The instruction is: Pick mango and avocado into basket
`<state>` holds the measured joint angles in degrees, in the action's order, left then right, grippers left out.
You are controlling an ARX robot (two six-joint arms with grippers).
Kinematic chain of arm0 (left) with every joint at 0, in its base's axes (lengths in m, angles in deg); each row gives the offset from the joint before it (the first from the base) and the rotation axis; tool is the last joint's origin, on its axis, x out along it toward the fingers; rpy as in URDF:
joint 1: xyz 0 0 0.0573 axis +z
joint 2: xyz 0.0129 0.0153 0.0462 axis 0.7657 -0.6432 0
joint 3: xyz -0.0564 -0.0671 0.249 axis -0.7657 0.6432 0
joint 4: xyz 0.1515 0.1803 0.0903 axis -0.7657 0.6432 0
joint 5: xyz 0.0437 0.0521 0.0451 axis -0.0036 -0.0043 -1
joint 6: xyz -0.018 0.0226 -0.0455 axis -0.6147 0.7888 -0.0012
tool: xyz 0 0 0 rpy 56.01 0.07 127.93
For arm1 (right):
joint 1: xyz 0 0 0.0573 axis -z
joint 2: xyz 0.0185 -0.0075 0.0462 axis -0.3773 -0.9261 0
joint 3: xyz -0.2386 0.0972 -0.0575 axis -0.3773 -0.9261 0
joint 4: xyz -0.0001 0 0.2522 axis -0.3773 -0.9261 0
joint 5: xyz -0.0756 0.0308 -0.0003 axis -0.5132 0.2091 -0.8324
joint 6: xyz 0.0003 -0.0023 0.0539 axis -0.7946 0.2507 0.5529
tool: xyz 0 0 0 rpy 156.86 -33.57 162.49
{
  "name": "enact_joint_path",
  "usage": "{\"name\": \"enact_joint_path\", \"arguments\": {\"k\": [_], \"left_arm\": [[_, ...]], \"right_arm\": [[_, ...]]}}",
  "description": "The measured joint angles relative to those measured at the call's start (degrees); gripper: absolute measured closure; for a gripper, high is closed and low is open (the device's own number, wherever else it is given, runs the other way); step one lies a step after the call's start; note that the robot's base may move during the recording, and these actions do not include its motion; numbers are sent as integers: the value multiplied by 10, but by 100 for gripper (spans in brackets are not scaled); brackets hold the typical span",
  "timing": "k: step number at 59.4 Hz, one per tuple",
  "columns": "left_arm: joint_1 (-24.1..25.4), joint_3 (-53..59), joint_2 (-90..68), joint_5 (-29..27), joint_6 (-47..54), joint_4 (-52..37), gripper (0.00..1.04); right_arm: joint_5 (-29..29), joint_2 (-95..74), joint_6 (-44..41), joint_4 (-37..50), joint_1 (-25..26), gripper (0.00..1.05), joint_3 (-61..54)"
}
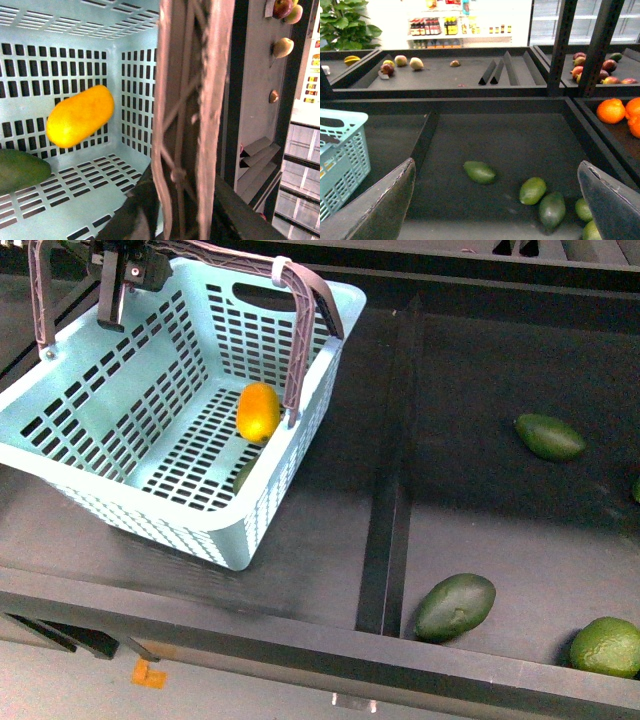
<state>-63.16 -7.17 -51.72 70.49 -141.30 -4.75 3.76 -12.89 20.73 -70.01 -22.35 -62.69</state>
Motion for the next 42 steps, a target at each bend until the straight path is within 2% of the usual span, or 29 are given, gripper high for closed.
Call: {"name": "enact_joint_path", "arguments": {"k": [15, 23, 34, 35, 38, 39, 42], "left_arm": [[9, 53, 80, -18, -24, 28, 31], [17, 99, 162, -61, -23, 118, 7], [20, 118, 207, -65, -19, 147, 8], [21, 129, 208, -58, 12, 122, 10], [28, 214, 223, -28, 136, -71, 20], [29, 230, 225, -24, 177, -104, 22], [35, 327, 244, -12, 339, -298, 32]], "right_arm": [[0, 0, 0, 0, 0, 9, 0], [0, 0, 0, 0, 0, 9, 0], [0, 0, 0, 0, 0, 9, 0], [0, 0, 0, 0, 0, 9, 0], [0, 0, 0, 0, 0, 9, 0], [0, 0, 0, 0, 0, 9, 0], [0, 0, 0, 0, 0, 9, 0]]}}
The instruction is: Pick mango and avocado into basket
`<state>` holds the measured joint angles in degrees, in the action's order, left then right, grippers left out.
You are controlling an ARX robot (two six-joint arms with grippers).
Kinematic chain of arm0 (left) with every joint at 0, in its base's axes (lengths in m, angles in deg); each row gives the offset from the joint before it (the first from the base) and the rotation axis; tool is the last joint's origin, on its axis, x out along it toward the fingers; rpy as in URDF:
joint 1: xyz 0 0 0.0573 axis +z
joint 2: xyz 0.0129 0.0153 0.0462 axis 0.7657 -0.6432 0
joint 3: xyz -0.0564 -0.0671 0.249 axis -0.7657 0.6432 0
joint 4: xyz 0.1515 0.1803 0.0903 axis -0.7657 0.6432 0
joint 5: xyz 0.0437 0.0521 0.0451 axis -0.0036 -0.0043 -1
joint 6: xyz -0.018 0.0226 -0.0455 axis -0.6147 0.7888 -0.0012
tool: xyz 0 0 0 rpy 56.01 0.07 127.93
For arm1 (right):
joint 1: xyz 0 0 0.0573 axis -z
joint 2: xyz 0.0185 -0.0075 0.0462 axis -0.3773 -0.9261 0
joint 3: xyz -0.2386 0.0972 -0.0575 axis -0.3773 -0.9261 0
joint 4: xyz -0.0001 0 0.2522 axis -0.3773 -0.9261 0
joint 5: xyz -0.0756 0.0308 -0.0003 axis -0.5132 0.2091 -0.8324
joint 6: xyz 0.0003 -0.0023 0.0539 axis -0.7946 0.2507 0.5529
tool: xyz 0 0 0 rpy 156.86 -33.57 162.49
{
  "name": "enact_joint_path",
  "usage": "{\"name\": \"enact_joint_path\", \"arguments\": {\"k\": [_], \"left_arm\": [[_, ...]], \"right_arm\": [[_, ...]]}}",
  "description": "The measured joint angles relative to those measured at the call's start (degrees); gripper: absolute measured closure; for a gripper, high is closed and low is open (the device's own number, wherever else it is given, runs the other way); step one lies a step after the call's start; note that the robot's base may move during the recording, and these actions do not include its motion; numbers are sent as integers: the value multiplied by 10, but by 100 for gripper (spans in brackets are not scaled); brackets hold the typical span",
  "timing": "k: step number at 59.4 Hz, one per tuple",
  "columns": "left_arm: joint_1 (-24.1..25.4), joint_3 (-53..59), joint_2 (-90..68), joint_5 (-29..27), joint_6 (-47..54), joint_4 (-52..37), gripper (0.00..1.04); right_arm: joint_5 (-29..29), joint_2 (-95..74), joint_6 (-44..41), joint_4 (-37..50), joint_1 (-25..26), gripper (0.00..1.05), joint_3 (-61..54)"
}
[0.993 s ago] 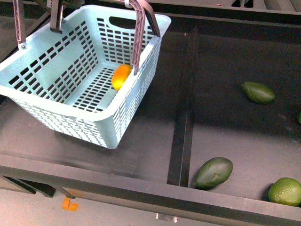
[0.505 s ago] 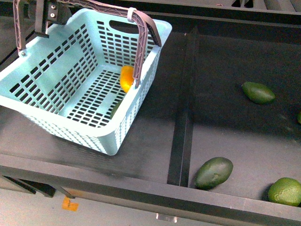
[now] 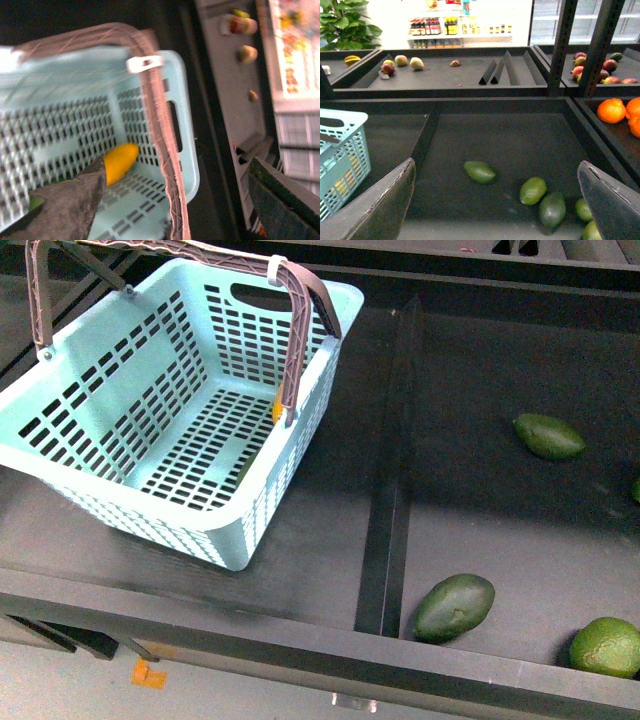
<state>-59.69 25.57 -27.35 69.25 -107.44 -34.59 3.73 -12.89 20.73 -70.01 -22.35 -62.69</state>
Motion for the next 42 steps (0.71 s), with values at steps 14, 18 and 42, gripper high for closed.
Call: {"name": "enact_joint_path", "arguments": {"k": [14, 18, 42], "left_arm": [[35, 225, 130, 22, 454, -294, 79], [39, 264, 152, 30, 480, -298, 91], [95, 436, 352, 86, 509, -265, 102]], "right_arm": [[0, 0, 0, 0, 0, 9, 0], [0, 0, 0, 0, 0, 9, 0], [0, 0, 0, 0, 0, 9, 0]]}}
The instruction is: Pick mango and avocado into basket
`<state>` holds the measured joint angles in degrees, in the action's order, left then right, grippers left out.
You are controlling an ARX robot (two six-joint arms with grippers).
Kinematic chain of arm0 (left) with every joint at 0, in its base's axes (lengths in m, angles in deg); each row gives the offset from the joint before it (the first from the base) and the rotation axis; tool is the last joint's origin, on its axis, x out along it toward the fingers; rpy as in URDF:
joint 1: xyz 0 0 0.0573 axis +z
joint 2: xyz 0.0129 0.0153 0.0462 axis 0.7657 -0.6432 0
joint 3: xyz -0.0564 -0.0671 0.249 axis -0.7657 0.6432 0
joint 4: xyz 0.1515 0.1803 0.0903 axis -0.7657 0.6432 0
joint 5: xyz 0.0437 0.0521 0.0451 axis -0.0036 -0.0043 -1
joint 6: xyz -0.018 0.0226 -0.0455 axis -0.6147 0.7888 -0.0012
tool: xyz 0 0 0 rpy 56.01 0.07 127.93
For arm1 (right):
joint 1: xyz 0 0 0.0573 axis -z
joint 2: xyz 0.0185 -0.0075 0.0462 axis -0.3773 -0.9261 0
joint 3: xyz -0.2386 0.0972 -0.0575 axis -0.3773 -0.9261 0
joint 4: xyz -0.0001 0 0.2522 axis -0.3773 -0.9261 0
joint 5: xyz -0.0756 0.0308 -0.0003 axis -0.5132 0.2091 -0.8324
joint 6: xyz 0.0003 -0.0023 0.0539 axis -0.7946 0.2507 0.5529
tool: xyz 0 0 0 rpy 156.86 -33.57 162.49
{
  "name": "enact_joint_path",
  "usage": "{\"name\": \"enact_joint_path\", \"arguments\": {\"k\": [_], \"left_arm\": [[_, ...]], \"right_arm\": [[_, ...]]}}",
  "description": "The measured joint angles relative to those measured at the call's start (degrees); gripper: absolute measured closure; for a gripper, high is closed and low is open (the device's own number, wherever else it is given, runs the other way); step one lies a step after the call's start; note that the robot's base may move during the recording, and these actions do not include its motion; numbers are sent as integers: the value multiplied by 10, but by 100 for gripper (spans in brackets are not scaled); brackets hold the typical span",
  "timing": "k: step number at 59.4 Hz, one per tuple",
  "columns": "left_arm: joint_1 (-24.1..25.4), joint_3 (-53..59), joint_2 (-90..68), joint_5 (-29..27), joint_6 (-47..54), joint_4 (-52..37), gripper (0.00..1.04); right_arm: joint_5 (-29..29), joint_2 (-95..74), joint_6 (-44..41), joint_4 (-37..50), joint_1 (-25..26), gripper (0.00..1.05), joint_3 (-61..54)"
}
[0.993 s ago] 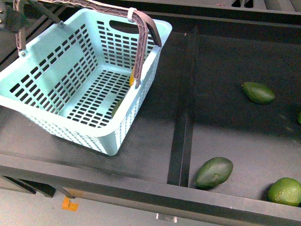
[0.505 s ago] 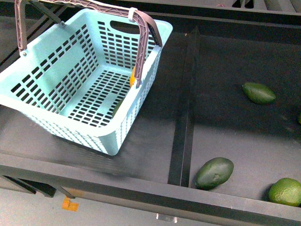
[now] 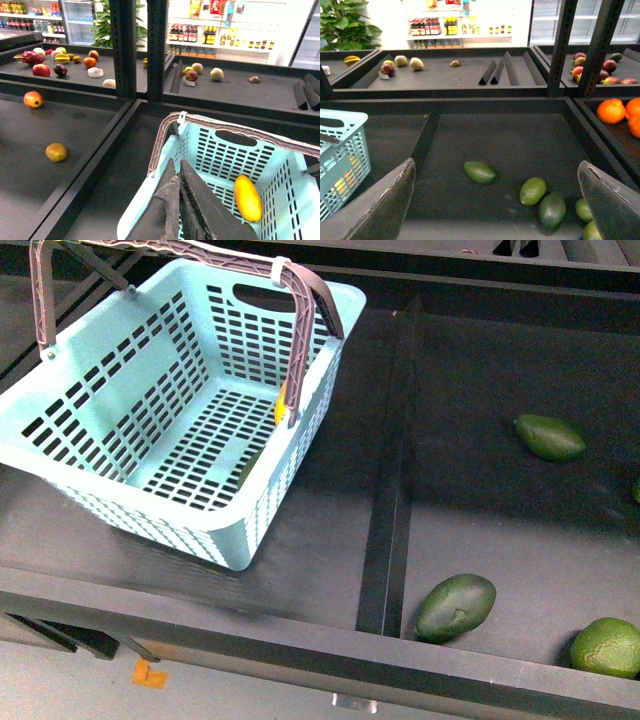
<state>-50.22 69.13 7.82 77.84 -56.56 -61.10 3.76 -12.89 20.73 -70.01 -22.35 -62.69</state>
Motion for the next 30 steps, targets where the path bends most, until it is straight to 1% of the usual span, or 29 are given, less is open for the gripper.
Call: {"name": "enact_joint_path", "arguments": {"k": [5, 14, 20, 30], "left_arm": [[1, 37, 19, 1, 0, -19, 102], [1, 65, 130, 1, 0, 66, 102], [1, 73, 179, 1, 0, 107, 102], [1, 78, 297, 1, 2, 212, 102]], "right_arm": [[0, 0, 0, 0, 0, 9, 0], [0, 0, 0, 0, 0, 9, 0], [0, 0, 0, 0, 0, 9, 0], [0, 0, 0, 0, 0, 9, 0]]}}
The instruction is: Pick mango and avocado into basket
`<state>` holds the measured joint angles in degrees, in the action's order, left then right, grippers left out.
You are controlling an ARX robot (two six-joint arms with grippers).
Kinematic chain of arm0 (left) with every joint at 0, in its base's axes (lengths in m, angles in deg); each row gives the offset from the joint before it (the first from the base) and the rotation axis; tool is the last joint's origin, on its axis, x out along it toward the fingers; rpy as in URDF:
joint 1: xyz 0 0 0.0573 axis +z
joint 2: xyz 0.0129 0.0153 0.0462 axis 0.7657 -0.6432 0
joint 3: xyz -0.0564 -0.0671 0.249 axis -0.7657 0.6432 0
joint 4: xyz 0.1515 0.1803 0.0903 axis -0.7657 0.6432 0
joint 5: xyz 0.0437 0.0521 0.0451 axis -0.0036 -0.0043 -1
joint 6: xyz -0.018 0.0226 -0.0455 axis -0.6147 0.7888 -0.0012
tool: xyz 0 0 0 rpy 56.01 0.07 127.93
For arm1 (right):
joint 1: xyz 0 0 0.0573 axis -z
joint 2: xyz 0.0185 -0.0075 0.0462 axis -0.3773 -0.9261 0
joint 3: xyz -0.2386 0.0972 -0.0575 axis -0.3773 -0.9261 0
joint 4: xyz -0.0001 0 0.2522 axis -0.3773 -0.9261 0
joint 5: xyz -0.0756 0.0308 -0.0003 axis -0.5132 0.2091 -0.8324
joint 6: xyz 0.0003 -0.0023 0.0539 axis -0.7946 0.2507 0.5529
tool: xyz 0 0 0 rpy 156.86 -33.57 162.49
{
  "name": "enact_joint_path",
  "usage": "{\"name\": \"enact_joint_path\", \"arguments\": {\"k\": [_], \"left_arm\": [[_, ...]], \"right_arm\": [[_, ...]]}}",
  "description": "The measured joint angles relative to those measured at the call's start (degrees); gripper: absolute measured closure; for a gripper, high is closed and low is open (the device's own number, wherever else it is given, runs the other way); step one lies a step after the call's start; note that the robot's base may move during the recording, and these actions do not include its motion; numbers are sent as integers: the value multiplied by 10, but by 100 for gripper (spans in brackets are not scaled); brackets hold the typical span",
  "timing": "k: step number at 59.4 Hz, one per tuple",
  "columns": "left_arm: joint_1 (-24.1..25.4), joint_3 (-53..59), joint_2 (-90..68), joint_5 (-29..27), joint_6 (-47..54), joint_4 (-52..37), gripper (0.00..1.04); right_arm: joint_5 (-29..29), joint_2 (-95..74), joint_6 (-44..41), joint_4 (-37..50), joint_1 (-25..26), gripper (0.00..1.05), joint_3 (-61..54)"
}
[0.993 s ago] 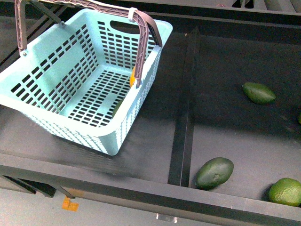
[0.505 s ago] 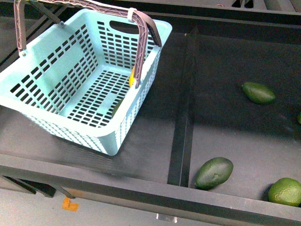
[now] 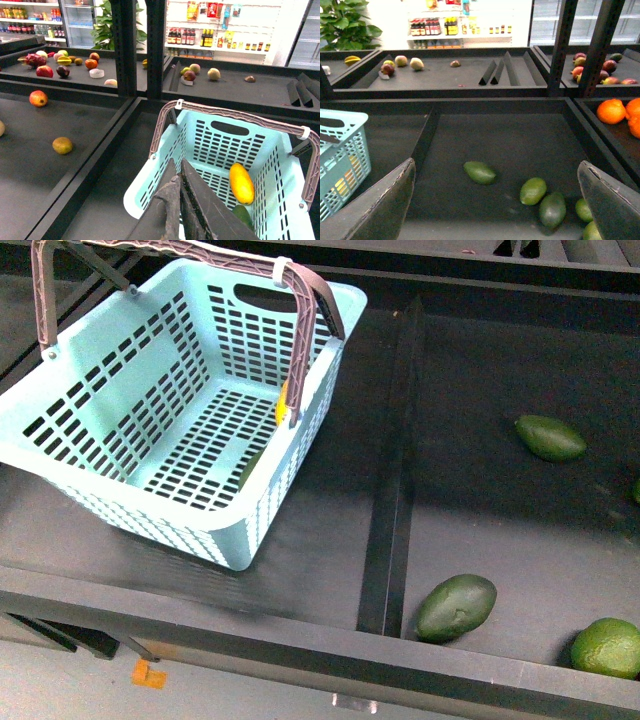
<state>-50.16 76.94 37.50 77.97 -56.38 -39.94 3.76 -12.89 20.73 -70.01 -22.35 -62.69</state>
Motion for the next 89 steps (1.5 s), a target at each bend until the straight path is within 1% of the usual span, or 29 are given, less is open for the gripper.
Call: {"name": "enact_joint_path", "arguments": {"k": [32, 49, 51, 54, 56, 89], "left_arm": [[0, 0, 176, 0, 0, 169, 102], [0, 0, 229, 0, 0, 222, 102], [0, 0, 243, 0, 0, 237, 102], [0, 0, 290, 0, 0, 302, 102], [0, 0, 313, 0, 0, 317, 102], [0, 0, 327, 0, 0, 323, 102]], "right_arm": [[0, 0, 0, 0, 0, 9, 0], [0, 0, 0, 0, 0, 9, 0], [0, 0, 0, 0, 0, 9, 0], [0, 0, 0, 0, 0, 9, 0], [0, 0, 0, 0, 0, 9, 0], [0, 0, 0, 0, 0, 9, 0]]}}
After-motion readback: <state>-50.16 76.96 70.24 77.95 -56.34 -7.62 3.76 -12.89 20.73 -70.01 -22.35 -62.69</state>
